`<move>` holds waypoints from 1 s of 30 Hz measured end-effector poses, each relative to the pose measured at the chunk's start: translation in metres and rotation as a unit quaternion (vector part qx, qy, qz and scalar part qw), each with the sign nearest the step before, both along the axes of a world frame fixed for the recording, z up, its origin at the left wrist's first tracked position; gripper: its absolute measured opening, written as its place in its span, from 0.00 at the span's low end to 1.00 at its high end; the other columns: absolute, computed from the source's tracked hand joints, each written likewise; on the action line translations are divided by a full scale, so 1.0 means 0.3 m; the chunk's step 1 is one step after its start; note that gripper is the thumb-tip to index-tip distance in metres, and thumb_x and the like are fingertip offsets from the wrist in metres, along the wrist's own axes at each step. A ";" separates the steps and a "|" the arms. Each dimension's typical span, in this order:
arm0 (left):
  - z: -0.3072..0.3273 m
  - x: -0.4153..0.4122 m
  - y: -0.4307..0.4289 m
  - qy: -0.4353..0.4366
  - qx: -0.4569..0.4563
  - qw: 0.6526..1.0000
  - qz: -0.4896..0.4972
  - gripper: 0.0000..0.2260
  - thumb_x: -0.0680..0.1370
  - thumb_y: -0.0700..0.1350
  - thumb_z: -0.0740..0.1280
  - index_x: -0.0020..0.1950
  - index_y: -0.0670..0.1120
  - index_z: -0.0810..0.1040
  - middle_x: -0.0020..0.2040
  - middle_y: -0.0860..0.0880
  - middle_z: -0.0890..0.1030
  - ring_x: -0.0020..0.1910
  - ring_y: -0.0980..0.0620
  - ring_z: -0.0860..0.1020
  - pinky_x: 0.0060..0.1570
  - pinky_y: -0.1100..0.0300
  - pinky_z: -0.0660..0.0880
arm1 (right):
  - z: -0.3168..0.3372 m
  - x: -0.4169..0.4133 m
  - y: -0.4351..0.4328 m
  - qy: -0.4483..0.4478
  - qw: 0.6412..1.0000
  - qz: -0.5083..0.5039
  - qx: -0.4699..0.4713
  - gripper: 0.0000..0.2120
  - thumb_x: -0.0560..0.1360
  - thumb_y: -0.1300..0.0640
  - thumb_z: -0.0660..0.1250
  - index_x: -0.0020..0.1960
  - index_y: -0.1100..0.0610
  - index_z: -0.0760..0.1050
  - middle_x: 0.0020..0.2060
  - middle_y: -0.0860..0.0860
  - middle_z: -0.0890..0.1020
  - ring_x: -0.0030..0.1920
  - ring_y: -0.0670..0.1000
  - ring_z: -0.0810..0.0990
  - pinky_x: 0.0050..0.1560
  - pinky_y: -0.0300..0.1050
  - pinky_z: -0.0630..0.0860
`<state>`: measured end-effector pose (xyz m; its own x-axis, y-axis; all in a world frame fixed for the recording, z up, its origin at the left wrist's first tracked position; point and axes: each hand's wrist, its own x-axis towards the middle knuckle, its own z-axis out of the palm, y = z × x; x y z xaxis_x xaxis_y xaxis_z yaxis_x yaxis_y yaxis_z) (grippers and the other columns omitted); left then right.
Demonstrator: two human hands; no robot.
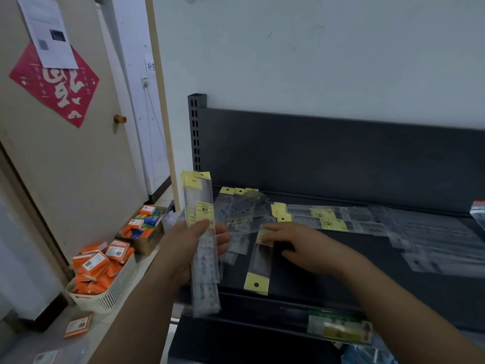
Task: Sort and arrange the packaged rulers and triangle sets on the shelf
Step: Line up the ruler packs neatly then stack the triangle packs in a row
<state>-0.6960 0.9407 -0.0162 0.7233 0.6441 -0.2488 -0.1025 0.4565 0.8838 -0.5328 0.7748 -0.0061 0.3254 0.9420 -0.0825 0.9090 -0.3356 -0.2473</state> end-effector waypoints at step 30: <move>0.034 -0.025 -0.010 0.004 -0.088 0.995 0.042 0.11 0.82 0.40 0.58 0.51 0.34 0.76 0.44 0.39 0.84 0.36 0.48 0.84 0.34 0.58 0.82 | 0.115 0.077 0.190 -0.140 0.932 0.255 -0.215 0.17 0.74 0.54 0.69 0.61 0.46 0.70 0.62 0.47 0.65 0.54 0.53 0.72 0.54 0.53 0.74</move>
